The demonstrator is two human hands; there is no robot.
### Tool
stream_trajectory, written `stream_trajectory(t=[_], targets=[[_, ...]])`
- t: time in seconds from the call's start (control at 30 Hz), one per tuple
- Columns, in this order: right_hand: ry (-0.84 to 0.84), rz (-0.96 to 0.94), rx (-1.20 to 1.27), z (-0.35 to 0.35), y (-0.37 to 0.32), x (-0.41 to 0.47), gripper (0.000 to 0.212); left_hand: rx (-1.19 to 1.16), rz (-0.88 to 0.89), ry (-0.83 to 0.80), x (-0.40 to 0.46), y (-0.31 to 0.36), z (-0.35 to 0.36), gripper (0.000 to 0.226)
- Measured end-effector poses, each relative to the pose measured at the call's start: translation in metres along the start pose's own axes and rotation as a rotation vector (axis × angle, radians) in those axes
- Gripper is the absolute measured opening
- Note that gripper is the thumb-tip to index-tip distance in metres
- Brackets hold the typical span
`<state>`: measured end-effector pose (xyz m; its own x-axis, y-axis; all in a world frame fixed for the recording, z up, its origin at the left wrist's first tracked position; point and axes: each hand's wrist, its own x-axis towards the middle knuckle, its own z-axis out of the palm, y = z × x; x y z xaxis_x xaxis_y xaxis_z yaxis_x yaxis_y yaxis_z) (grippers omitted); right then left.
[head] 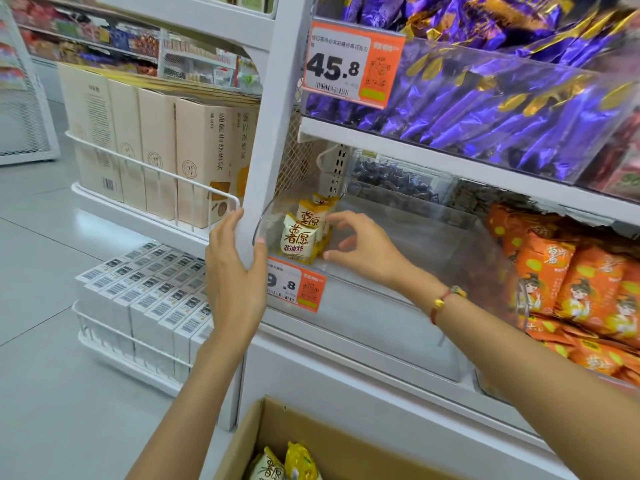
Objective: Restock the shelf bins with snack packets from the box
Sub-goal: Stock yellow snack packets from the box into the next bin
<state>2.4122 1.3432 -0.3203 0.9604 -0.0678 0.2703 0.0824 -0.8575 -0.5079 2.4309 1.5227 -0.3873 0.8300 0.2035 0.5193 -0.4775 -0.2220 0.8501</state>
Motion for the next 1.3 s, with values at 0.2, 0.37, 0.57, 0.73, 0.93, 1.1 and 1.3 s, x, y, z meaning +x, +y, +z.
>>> stream_trajectory(t=[0.2, 0.37, 0.57, 0.73, 0.93, 1.1, 1.3], targets=[[0.132, -0.23, -0.152, -0.023, -0.002, -0.123, 0.022, 0.104, 0.061, -0.134, -0.054, 0.025, -0.025, 0.021], [-0.458, 0.017, -0.315, 0.012, 0.042, -0.191, 0.021, 0.259, -0.009, -0.4, -0.109, 0.003, -0.036, 0.012], [-0.734, 0.339, -0.31, 0.084, 0.114, -0.263, 0.032, 0.553, -0.115, -0.88, -0.193, -0.062, -0.035, 0.023], [-0.675, 0.374, -0.44, 0.125, 0.15, -0.321, 0.061, 0.767, -0.123, -1.284, -0.248, -0.114, -0.037, 0.051], [-0.702, 0.19, -0.861, 0.149, 0.167, -0.343, 0.067, 0.922, -0.121, -1.447, -0.275, -0.136, -0.041, 0.049], [-0.665, 0.182, -0.843, 0.152, 0.168, -0.338, 0.049, 0.917, -0.134, -1.412, -0.272, -0.132, -0.038, 0.04], [-0.19, 0.568, 0.033, 0.14, 0.147, -0.312, 0.055, 0.314, -0.737, -1.116, -0.25, -0.096, -0.009, 0.021]])
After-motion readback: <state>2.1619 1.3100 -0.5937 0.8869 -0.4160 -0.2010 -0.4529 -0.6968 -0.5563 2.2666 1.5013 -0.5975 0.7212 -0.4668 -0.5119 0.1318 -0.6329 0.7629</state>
